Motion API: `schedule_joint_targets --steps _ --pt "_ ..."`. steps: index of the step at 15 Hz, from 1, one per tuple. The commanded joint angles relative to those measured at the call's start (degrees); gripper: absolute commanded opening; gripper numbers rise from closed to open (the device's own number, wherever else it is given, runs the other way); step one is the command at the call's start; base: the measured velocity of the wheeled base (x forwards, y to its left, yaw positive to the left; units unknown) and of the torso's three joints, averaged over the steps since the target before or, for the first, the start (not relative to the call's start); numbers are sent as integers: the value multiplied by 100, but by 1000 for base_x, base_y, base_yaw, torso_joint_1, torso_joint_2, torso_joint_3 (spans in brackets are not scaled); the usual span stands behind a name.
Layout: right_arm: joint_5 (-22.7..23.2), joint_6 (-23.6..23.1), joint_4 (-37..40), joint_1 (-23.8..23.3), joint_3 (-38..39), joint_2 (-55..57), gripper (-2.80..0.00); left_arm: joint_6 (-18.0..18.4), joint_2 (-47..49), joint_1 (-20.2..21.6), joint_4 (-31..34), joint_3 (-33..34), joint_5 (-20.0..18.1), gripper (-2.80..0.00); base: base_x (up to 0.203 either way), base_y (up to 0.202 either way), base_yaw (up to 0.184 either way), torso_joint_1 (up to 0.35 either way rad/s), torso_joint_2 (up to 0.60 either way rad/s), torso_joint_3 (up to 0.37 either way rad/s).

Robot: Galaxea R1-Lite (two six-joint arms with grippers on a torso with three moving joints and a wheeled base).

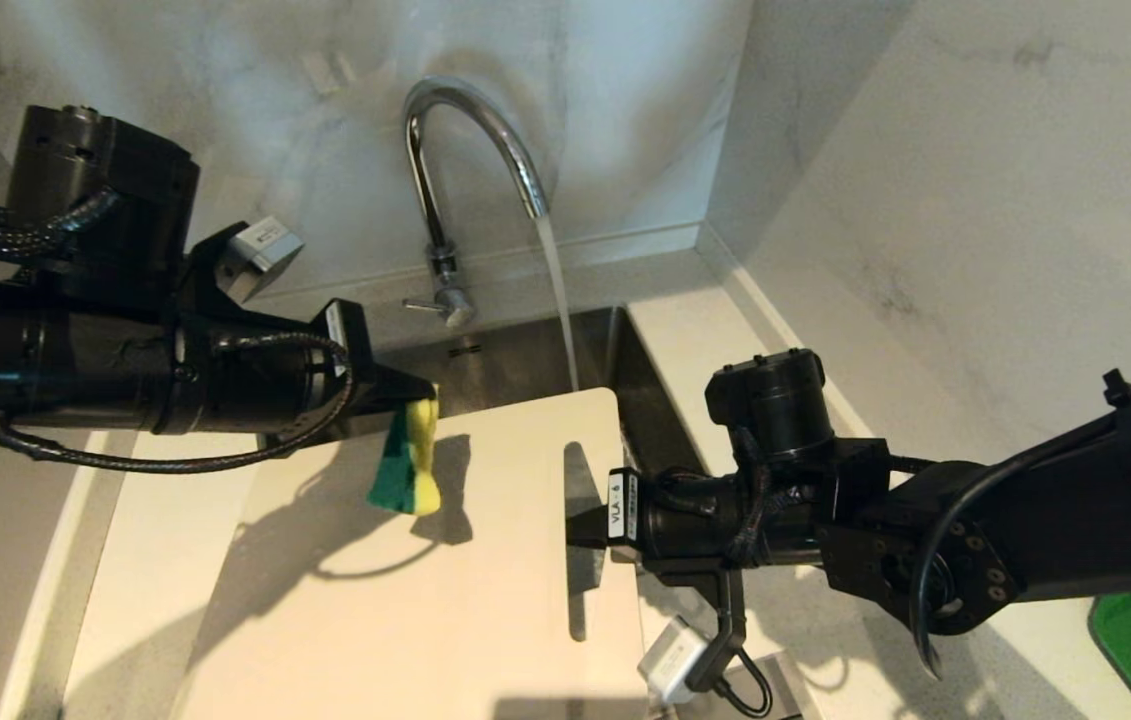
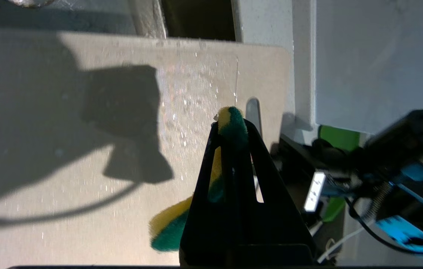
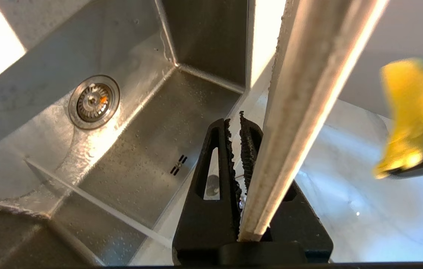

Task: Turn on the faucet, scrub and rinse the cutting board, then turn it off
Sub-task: Scrub the cutting board underwater

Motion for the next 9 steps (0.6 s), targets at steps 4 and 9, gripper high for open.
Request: schedule_joint_targets --steps 4,9 --pt "20 -74 -8 -1 85 -117 -280 205 633 -12 -153 -31 207 -280 0 0 0 0 0 0" --pt "20 -30 -8 -1 94 -205 -280 317 991 29 -319 -279 371 -280 0 0 0 0 0 0"
